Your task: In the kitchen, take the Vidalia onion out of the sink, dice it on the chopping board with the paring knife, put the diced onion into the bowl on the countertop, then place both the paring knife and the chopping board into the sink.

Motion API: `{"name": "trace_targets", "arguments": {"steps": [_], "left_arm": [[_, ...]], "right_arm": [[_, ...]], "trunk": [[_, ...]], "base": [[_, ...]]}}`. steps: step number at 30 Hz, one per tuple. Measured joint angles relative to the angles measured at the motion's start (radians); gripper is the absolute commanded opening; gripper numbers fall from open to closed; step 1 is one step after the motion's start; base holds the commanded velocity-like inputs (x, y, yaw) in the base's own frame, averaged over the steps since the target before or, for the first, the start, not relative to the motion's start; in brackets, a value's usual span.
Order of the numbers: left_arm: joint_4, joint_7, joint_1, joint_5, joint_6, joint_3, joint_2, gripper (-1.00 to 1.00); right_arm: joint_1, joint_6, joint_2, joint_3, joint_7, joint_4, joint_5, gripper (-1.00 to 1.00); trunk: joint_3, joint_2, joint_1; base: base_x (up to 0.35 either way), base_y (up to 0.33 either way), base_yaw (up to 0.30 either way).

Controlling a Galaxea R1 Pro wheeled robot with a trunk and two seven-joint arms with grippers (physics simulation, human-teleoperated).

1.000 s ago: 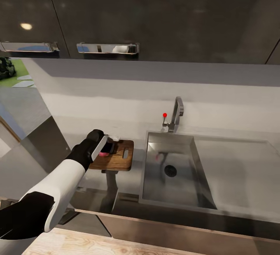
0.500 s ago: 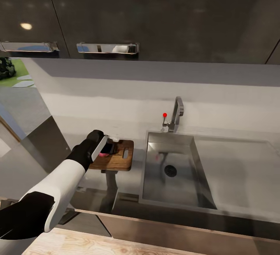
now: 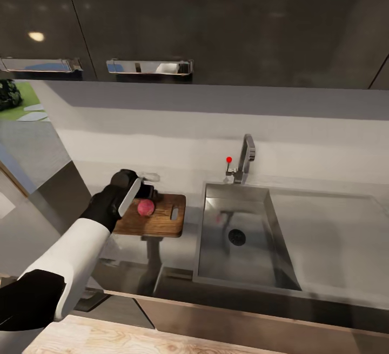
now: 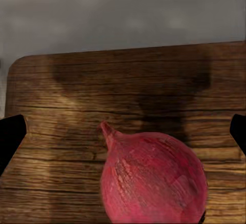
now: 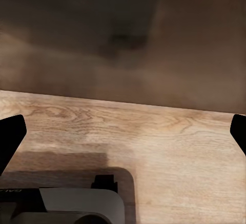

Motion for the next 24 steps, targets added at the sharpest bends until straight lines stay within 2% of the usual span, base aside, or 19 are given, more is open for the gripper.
{"name": "trace_targets", "arguments": {"steps": [5, 24], "left_arm": [[-0.001, -0.001, 0.000, 0.000, 0.000, -0.001, 0.008, 1.00], [0.042, -0.001, 0.000, -0.003, -0.001, -0.004, 0.007, 1.00]], "right_arm": [[0.000, 0.000, 0.000, 0.000, 0.000, 0.000, 0.000, 1.00], [0.000, 0.000, -0.001, 0.000, 0.000, -0.001, 0.000, 1.00]], "trunk": [[0.000, 0.000, 0.000], [0.000, 0.000, 0.001]], "base": [[-0.147, 0.000, 0.000], [-0.329, 0.000, 0.000]]}}
